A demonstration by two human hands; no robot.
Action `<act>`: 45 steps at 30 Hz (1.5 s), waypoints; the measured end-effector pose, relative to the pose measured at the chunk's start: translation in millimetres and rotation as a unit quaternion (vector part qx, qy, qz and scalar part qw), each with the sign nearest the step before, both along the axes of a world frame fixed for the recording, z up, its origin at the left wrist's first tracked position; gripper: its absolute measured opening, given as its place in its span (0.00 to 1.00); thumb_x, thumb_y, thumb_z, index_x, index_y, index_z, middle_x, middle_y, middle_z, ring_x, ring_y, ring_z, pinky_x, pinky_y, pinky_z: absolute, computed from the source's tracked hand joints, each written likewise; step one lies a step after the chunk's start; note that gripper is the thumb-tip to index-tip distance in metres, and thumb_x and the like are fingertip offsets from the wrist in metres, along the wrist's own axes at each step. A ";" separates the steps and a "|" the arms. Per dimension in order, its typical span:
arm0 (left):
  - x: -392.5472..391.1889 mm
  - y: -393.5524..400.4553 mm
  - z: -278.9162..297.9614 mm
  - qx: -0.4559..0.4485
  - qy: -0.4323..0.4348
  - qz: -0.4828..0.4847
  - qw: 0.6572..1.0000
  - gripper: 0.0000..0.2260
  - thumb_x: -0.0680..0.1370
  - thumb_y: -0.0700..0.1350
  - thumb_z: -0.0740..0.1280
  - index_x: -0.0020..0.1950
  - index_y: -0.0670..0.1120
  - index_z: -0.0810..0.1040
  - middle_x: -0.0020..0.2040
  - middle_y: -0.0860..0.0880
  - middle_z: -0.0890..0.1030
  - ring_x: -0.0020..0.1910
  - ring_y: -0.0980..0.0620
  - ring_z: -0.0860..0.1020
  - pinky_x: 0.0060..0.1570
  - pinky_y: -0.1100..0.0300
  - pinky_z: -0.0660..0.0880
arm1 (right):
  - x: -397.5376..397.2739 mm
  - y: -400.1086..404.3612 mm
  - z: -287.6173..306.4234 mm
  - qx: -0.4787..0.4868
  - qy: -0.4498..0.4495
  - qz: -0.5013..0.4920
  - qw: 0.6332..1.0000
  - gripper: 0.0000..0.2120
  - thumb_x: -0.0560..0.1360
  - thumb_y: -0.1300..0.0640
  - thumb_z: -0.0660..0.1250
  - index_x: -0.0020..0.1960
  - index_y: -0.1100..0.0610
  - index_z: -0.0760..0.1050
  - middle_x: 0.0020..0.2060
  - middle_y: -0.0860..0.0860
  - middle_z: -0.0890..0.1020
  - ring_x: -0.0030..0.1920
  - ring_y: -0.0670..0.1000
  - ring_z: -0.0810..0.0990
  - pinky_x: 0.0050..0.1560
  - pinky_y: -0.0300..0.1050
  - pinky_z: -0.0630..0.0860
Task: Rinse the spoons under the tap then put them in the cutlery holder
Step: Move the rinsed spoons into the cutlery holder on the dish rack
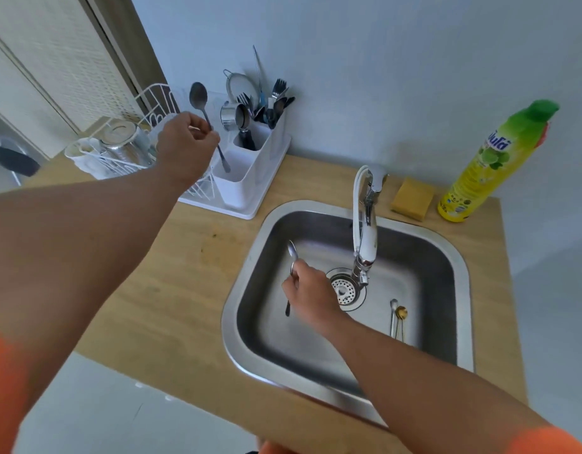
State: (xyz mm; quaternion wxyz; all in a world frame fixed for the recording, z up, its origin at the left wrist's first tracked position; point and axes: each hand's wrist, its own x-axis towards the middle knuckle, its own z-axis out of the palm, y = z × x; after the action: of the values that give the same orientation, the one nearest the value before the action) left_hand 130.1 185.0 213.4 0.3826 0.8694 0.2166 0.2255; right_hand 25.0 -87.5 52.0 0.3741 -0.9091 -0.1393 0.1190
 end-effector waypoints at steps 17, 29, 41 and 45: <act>-17.9 -28.7 -68.7 -0.003 0.060 0.012 0.998 0.07 0.80 0.51 0.70 0.54 0.49 0.81 0.64 0.44 0.76 0.54 0.49 0.77 0.52 0.56 0.72 | 123.7 82.1 147.7 0.138 -0.115 -0.082 0.980 0.07 0.75 0.57 0.65 0.39 0.54 0.69 0.31 0.49 0.75 0.33 0.52 0.73 0.34 0.47 0.69; -26.7 -27.3 -87.5 -0.073 0.029 0.054 0.995 0.09 0.80 0.53 0.69 0.51 0.50 0.73 0.54 0.49 0.77 0.45 0.53 0.77 0.44 0.59 0.72 | 165.4 116.1 162.9 0.118 -0.130 -0.107 0.979 0.07 0.76 0.54 0.64 0.40 0.53 0.69 0.34 0.50 0.77 0.33 0.51 0.71 0.33 0.45 0.67; -64.9 -28.8 -128.9 -0.096 0.131 0.021 0.986 0.11 0.76 0.53 0.73 0.44 0.56 0.71 0.42 0.57 0.79 0.37 0.61 0.76 0.32 0.65 0.66 | 154.6 126.3 125.6 -0.026 -0.113 -0.024 0.993 0.09 0.83 0.51 0.60 0.49 0.51 0.77 0.44 0.49 0.82 0.43 0.54 0.79 0.38 0.45 0.70; -74.6 -31.2 -137.4 -0.085 0.153 -0.004 0.985 0.08 0.76 0.52 0.72 0.47 0.55 0.74 0.43 0.58 0.79 0.40 0.62 0.77 0.34 0.65 0.66 | 142.6 121.1 109.7 -0.063 -0.063 -0.014 0.996 0.11 0.83 0.53 0.57 0.51 0.46 0.78 0.49 0.49 0.82 0.47 0.55 0.79 0.43 0.45 0.71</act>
State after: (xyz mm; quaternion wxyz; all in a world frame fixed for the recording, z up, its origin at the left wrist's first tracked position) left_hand 55.5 153.8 76.0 0.4180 0.8589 0.2877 0.0695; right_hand 167.6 33.6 161.7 0.3081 -0.9385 -0.1418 0.0650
